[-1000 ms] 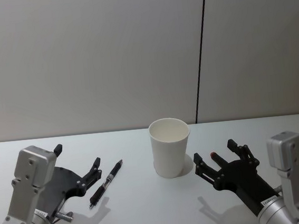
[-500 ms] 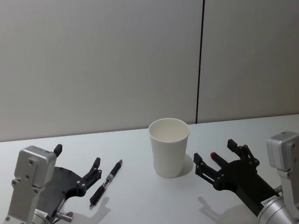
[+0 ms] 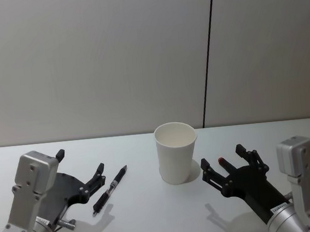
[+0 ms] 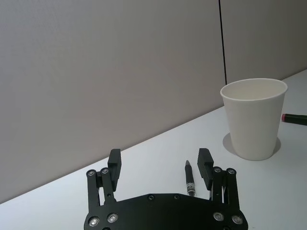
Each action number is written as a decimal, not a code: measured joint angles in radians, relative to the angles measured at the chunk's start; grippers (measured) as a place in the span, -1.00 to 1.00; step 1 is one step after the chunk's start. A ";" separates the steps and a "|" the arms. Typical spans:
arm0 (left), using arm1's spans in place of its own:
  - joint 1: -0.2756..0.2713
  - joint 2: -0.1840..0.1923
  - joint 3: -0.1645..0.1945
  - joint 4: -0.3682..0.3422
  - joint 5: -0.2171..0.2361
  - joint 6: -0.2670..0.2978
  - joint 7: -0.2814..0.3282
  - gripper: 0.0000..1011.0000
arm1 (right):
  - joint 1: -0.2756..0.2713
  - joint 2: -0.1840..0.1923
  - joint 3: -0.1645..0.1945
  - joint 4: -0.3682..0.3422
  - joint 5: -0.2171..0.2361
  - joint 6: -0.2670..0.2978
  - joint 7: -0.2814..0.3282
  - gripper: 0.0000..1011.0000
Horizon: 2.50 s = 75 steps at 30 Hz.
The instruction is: Place the pen into the pen holder.
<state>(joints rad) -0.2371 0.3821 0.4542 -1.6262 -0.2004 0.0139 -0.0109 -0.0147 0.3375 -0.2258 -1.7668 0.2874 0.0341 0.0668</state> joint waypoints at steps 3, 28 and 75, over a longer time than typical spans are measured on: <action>0.000 0.000 0.000 0.000 0.000 0.000 0.000 0.98 | 0.000 0.000 0.000 0.000 0.000 0.000 0.000 0.98; 0.000 0.000 0.000 0.000 0.000 0.000 0.000 0.98 | 0.012 -0.001 0.000 0.008 -0.005 0.006 0.002 0.98; 0.000 0.000 0.000 0.000 0.000 0.000 0.000 0.98 | 0.322 0.022 0.051 0.050 0.050 0.766 -0.021 0.98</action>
<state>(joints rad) -0.2372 0.3821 0.4542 -1.6262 -0.2003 0.0139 -0.0110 0.3068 0.3595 -0.1747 -1.7167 0.3376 0.7996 0.0457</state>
